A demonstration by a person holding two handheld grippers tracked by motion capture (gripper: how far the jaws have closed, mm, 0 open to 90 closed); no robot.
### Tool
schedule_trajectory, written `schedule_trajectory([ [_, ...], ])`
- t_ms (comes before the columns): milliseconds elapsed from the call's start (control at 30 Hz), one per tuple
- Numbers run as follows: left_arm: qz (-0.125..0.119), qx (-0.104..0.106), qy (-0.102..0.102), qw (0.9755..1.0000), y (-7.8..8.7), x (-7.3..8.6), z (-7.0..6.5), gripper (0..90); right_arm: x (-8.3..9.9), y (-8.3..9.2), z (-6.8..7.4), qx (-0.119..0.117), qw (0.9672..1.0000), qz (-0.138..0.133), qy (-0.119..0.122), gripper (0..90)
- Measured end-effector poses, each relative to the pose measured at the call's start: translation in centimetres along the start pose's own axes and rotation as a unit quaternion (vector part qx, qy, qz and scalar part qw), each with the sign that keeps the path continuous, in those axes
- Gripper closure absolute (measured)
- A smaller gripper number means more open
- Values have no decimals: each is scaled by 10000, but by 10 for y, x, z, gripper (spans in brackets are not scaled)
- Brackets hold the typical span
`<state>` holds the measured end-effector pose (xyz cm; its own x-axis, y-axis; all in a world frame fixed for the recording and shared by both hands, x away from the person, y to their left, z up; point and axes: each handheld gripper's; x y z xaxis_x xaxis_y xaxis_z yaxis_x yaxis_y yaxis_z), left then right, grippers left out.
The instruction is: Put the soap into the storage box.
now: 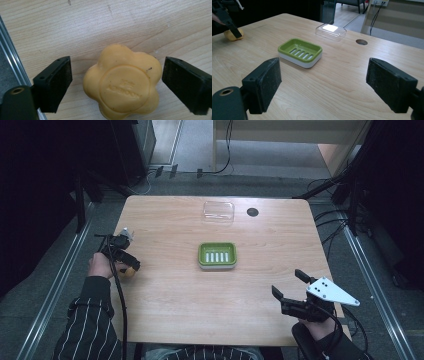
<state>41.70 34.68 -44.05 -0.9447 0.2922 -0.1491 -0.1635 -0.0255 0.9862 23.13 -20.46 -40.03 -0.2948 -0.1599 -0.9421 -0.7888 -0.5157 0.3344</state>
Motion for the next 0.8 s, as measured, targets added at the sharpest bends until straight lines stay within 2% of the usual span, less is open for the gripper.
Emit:
schedule_trajectory([
  [400, 228, -52, -54, 9997, -6, 0, 0, 160, 0, 0, 0, -9, 10000, 1, -10, 134],
  [800, 295, 56, -60, 9995, -7, 0, -2, 265, 0, 0, 0, -4, 10000, -2, -27, 134],
])
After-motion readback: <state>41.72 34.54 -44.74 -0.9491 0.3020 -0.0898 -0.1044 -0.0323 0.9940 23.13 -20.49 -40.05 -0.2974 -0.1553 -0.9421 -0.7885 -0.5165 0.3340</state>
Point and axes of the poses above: each handheld gripper's, and its own axes: y roughly backward along the jaws, x roughly out of its underside, z roughly to its left
